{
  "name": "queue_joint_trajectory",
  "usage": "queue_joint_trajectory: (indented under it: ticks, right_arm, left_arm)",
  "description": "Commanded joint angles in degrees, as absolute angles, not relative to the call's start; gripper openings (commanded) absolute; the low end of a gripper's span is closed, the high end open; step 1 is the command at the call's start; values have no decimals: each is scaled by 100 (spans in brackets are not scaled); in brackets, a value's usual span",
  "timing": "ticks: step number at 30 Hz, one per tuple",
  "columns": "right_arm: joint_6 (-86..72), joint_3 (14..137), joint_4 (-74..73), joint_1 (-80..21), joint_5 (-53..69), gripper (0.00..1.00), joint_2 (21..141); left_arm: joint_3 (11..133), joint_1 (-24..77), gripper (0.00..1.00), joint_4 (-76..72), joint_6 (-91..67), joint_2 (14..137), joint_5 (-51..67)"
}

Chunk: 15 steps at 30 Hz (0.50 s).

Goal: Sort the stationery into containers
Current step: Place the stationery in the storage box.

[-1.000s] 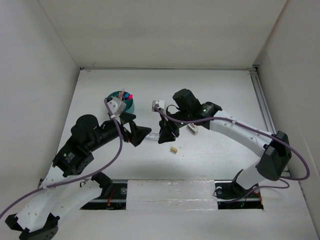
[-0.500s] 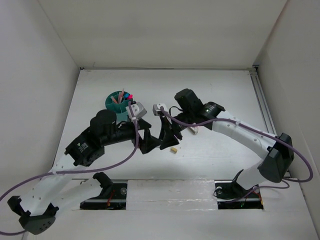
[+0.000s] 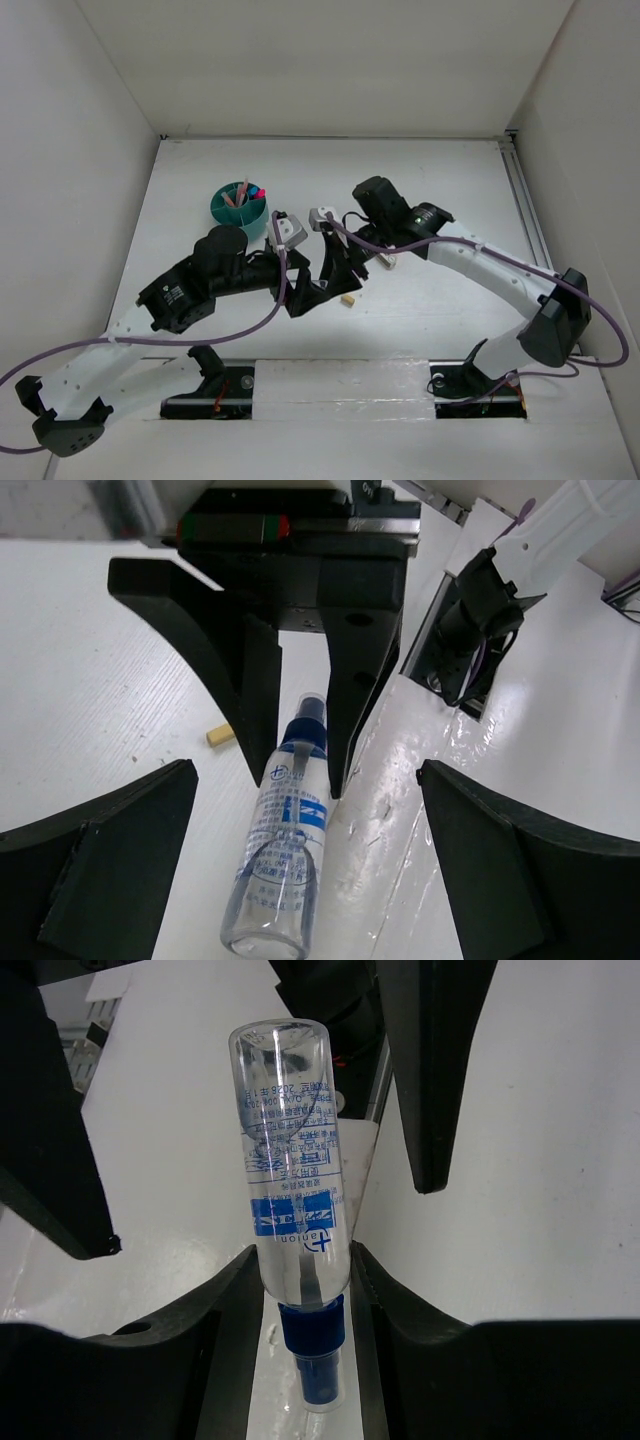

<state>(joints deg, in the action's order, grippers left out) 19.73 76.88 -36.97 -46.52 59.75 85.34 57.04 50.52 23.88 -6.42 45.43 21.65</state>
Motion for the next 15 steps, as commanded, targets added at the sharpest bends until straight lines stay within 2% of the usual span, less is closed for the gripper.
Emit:
queue_joint_trajectory:
  ticks: [1, 8, 13, 15]
  right_arm:
    - [2145, 7709, -3595, -4483, 6424, 0, 8201]
    - [2197, 7708, -3595, -4421, 6530, 0, 8034]
    - [2197, 7708, -3595, -4421, 6530, 0, 7980]
    - [2197, 7708, -3595, -4421, 6530, 0, 7980]
  left_arm:
    - [5845, 5071, 91, 2312, -615, 4465, 2083]
    - [5792, 5071, 87, 2259, -668, 4632, 2030]
    - [5792, 5071, 77, 2259, -668, 4798, 2083]
    - [5792, 5071, 68, 2259, -668, 4799, 2153]
